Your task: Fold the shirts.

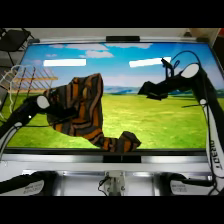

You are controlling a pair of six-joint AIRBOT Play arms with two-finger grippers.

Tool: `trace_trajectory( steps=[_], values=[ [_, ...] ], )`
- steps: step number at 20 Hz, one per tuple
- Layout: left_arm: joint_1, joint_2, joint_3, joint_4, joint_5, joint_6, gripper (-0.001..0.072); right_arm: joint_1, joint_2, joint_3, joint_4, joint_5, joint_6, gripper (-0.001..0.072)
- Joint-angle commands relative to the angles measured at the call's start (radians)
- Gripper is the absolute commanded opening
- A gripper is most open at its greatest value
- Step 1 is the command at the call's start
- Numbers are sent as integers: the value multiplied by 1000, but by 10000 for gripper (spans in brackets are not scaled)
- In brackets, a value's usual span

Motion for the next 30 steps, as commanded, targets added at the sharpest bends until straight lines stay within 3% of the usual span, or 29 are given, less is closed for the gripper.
trace_trajectory(
  steps=[1,2,3,4,6,8,16,22,28,29,30],
  values=[
    [-38,-49,-46,-22,137,-55,608,43,-92,2,53,-105,15,654],
    [-38,-51,-46,-22,141,-56,397,69,-128,2,84,-124,14,654],
    [-38,-46,-45,-22,140,-40,141,98,-163,2,117,-148,13,654],
    [-38,-35,-45,-21,133,11,61,127,-191,2,153,-171,6,654],
    [-37,-6,-45,-6,52,98,61,195,-238,2,222,-200,-2,654],
    [-47,50,-54,58,-53,117,61,262,-266,2,247,-217,-1,654],
    [-90,420,-208,69,-168,101,61,441,-329,2,240,-238,79,654],
    [-90,499,-208,61,-262,106,61,536,-365,2,359,-298,87,654],
    [-89,611,-207,61,-264,90,61,576,-402,2,396,-336,151,650],
    [-89,621,-207,61,-264,90,60,581,-402,2,410,-358,150,603],
    [-89,628,-207,61,-264,90,60,586,-402,2,427,-380,151,441]
  ],
)
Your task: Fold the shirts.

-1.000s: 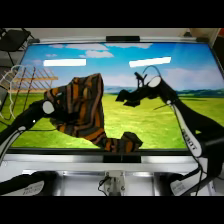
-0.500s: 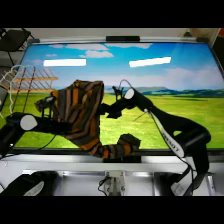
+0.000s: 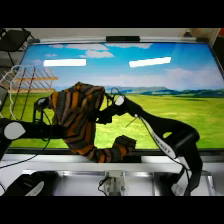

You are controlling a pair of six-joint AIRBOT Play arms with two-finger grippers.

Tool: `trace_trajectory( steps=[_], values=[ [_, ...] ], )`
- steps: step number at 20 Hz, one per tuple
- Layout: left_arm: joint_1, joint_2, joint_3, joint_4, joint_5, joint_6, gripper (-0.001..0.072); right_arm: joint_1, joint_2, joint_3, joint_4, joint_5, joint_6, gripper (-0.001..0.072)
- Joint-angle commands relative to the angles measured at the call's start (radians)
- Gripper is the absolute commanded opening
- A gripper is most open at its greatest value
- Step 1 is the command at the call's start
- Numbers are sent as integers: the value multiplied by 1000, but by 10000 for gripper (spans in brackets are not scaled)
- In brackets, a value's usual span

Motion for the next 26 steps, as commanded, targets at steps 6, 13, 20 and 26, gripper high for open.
trace_trajectory(
  steps=[6,13,20,26],
  values=[
    [0,35,53,-28,177,3,61,-64,79,1,-4,-77,-110,61],
    [-28,-20,536,-542,581,220,60,-284,669,1,-118,-146,-330,60],
    [-68,-61,837,-493,314,288,60,-335,1160,1,-217,-27,-138,60],
    [21,-72,678,161,-217,82,60,-111,1052,-371,-378,195,51,61]
  ],
)
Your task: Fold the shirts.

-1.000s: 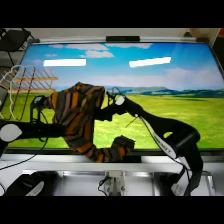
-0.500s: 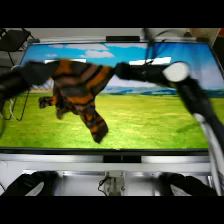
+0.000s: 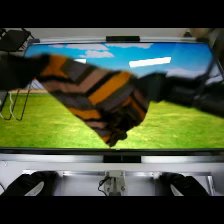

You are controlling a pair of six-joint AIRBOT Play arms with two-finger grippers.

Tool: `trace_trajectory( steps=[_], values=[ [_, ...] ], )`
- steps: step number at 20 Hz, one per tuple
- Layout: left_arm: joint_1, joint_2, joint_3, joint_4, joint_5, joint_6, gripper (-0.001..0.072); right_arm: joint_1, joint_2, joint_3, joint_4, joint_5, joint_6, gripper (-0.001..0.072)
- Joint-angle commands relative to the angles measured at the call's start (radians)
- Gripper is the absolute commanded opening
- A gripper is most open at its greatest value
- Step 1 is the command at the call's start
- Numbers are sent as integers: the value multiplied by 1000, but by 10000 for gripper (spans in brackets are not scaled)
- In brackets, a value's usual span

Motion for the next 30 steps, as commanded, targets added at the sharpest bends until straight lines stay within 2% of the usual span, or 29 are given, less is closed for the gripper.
trace_trajectory(
  steps=[1,2,3,4,7,9,11,14,17,20,23,27,30],
  values=[
    [42,-3,-136,377,-250,-75,60,209,-64,-287,-97,-81,111,62],
    [53,-4,-208,381,-238,-76,60,278,-109,-369,-96,-192,133,104],
    [55,-5,-279,370,-217,-85,60,326,-164,-425,-94,-285,150,357],
    [54,-5,-346,357,-203,-98,60,338,-213,-439,-89,-314,161,560],
    [54,0,-506,345,-205,-101,60,251,-258,-381,-100,-292,106,567],
    [54,3,-545,342,-205,-100,60,105,-259,-302,-146,-245,103,635],
    [54,6,-545,341,-204,-100,60,-44,-292,-251,-159,-207,86,658],
    [53,16,-545,339,-204,-101,60,-131,-438,-224,-98,-19,-23,663],
    [53,31,-544,328,-200,-101,60,-79,-588,-224,4,162,-115,664],
    [53,45,-544,317,-188,-105,60,-11,-638,-224,129,103,-171,664],
    [53,62,-543,315,-183,-104,60,-9,-638,-222,201,36,-170,663],
    [53,85,-542,315,-180,-105,60,-44,-638,-168,234,111,-171,663],
    [53,91,-542,315,-159,-105,60,-39,-651,-145,161,72,-63,663]
  ],
)
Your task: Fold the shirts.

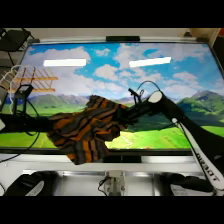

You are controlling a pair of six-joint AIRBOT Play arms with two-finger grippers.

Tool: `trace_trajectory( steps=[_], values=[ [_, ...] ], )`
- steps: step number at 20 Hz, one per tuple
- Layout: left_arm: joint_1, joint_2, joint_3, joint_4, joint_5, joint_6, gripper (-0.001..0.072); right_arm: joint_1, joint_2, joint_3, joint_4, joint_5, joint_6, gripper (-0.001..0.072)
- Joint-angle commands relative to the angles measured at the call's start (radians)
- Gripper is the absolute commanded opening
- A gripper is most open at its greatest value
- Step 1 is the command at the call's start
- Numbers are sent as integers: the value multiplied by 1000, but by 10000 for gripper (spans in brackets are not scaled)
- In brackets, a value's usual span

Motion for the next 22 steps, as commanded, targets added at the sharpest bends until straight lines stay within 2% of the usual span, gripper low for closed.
trace_trajectory(
  steps=[1,3,4,5,6,7,9,12,13,14,15,16,18,19,20,22],
  values=[
    [-1,9,1,-1,25,0,60,6,-34,22,-64,9,80,663],
    [-1,8,1,-5,53,0,60,23,-87,23,-24,-3,82,659],
    [-1,8,1,-9,75,0,60,33,-112,23,22,-27,78,542],
    [-1,8,1,-16,108,0,60,42,-135,23,77,-63,76,221],
    [-1,8,1,-24,155,0,60,42,-146,23,140,-101,63,74],
    [0,8,1,-33,235,-18,60,33,-148,26,227,-144,-14,61],
    [1,2,3,-99,494,-106,60,-23,-140,96,340,-163,-135,61],
    [1,-33,88,-299,1078,-235,59,-162,-87,342,371,-182,-136,61],
    [1,-51,149,-378,1212,-238,59,-203,-60,443,376,-182,-142,61],
    [1,-70,241,-410,1276,-238,59,-245,-26,558,367,-182,-160,61],
    [1,-85,343,-408,1259,-217,59,-282,10,663,350,-182,-178,61],
    [1,-97,458,-408,1189,-137,59,-319,55,767,303,-180,-185,61],
    [2,-106,644,-407,955,63,60,-377,163,899,101,-134,-144,61],
    [1,-105,711,-398,812,122,59,-394,225,912,-26,-85,-90,61],
    [1,-104,747,-371,679,134,59,-397,283,907,-179,-4,-43,61],
    [1,-103,743,-251,380,129,58,-371,370,853,-507,257,44,62]
  ],
)
